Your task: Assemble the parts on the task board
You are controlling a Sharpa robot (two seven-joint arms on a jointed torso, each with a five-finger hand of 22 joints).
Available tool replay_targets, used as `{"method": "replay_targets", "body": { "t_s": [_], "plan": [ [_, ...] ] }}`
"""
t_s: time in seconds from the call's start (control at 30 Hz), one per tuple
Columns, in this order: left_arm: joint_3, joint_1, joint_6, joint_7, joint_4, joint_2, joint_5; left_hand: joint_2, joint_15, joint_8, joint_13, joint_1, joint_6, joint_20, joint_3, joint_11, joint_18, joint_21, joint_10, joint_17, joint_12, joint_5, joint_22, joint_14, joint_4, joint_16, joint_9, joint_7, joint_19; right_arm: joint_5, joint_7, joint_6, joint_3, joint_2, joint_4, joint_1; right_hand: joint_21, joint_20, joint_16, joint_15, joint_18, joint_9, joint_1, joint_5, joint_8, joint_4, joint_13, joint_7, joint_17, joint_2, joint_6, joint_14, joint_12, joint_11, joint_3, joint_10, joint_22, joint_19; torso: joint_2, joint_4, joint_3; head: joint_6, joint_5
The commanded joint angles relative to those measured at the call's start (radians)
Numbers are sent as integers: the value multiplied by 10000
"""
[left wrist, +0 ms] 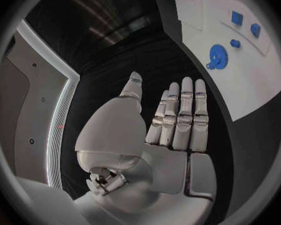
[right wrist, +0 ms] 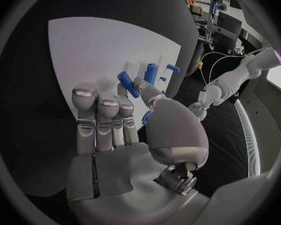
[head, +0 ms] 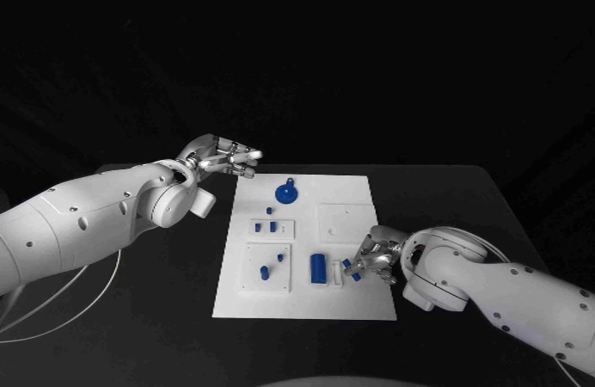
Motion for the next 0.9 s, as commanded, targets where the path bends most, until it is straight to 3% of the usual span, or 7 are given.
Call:
{"method": "replay_targets", "body": {
  "t_s": [0.03,0.27,0.4,0.57,0.9],
  "plan": [
    [4,4,208,-30,12,33,11,76,-24,6,11,-105,-89,12,5,-6,-28,70,-97,10,-16,-8,-12,-59,26,-33,14,1,-51,61,8,156,-42,138,-127,0,23,57,16,-13,-134,12,9,-74,41,-794,18,-49,-1,136,72,8,55,-65,700,65,798,555,0,1,9,-25,7],
    [3,1,240,-110,15,47,-46,84,-24,6,11,-106,-88,12,2,-6,-28,71,-97,11,-15,-8,-12,-58,22,-33,14,1,-50,13,-101,58,-124,376,-351,0,20,36,35,-34,-155,39,-20,-172,42,-668,74,-132,-2,248,74,6,108,-100,229,107,787,560,-10,-13,-7,-15,12],
    [1,-1,226,-174,18,56,-68,206,-25,7,11,-109,-95,11,-38,-7,-26,79,-96,23,-16,-4,-15,-52,-61,-38,14,1,-49,-21,-114,-52,-145,469,-430,0,27,20,45,-53,-170,29,-66,-562,39,-487,109,-202,2,306,71,9,139,-131,60,138,782,563,-3,-5,2,6,31],
    [0,-2,223,-218,16,63,-93,223,-26,6,10,-118,-95,10,-43,-8,-25,84,-94,24,-17,-4,-14,-54,-65,-34,14,0,-44,-36,-91,-128,-154,545,-474,0,55,-16,71,-79,-201,-89,-4,-604,37,-181,168,-245,12,270,103,11,159,-158,-157,159,772,564,-4,-9,-3,14,45],
    [-1,-3,232,-308,12,67,-108,271,-25,5,10,-148,-101,11,-62,-6,-22,88,-98,30,-17,-2,-16,-55,-59,-34,14,3,-44,-4,-37,-40,-162,674,-499,0,59,-22,76,-89,-205,-170,-95,-519,36,-17,200,-275,13,228,133,10,174,-173,-350,174,765,564,-8,-3,-4,3,114]
  ]
}}
